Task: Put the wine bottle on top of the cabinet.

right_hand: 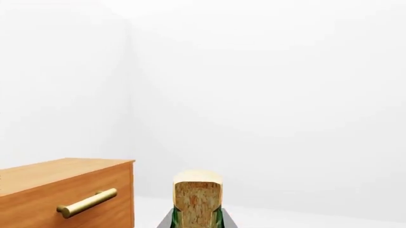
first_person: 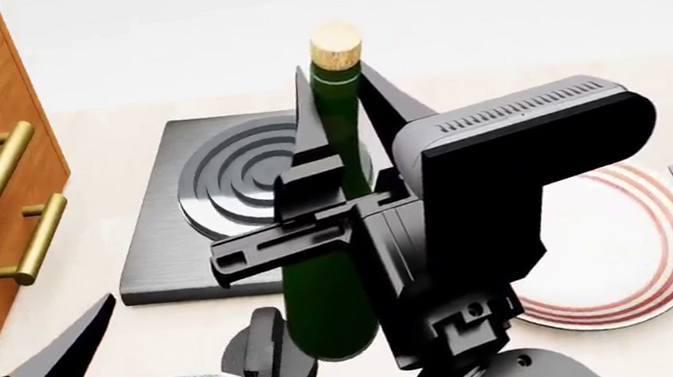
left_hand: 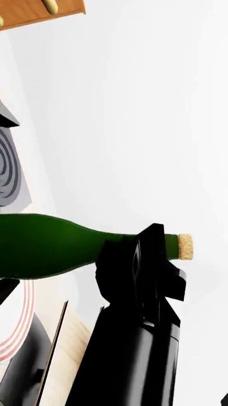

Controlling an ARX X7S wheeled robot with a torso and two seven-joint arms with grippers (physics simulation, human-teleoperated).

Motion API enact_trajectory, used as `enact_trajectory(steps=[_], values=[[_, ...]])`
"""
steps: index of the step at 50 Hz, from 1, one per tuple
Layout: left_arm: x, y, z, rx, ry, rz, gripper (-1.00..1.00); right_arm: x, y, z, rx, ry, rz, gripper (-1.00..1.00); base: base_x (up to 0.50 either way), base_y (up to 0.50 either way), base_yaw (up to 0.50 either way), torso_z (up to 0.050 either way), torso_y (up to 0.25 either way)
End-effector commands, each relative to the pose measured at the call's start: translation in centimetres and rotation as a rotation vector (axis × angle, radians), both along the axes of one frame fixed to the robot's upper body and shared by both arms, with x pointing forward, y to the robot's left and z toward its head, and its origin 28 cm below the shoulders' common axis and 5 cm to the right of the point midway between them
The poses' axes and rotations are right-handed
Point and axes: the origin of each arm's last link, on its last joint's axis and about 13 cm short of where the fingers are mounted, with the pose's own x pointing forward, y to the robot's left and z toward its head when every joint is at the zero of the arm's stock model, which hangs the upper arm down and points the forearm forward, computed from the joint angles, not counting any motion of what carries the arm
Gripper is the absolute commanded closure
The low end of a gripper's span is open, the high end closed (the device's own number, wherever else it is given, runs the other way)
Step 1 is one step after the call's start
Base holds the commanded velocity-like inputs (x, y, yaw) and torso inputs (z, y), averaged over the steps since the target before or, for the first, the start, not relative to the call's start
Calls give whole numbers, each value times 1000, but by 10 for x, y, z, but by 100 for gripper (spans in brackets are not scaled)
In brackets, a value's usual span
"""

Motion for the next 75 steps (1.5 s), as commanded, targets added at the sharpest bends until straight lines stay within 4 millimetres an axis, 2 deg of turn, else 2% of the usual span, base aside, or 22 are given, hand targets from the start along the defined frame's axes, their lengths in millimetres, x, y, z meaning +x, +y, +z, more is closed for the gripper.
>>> enact_trajectory(steps=[1, 15, 30, 39, 44, 45, 53, 75], values=[[1, -11, 2, 11, -2, -54, -100, 1, -1, 3, -3, -30, -11, 100, 0, 0, 0, 15, 0], [4, -20, 1, 22, 1, -92, -100, 1, -3, 2, 6, -28, -19, 100, 0, 0, 0, 0, 1], [38, -31, -4, 55, 29, -114, -100, 1, -5, 2, 9, -28, -24, 100, 0, 0, 0, 0, 1], [50, -37, 2, 78, 51, -165, -100, 0, -5, 2, 5, -29, -22, 100, 0, 0, 0, 0, 0], [56, -37, -3, 96, 98, -168, -100, -1, -5, 4, 0, -38, -18, 100, 0, 0, 0, 0, 0], [58, -37, -7, 98, 151, -168, -100, -1, -5, 4, 3, -38, -18, 100, 0, 0, 0, 0, 10], [70, -37, -11, 104, 156, -160, -100, -3, -7, 3, 8, -36, -22, 100, 0, 0, 0, 0, 0], [78, -42, -16, 125, 173, -141, -100, -6, -8, 0, 12, -30, -17, 100, 0, 0, 0, 0, 0]])
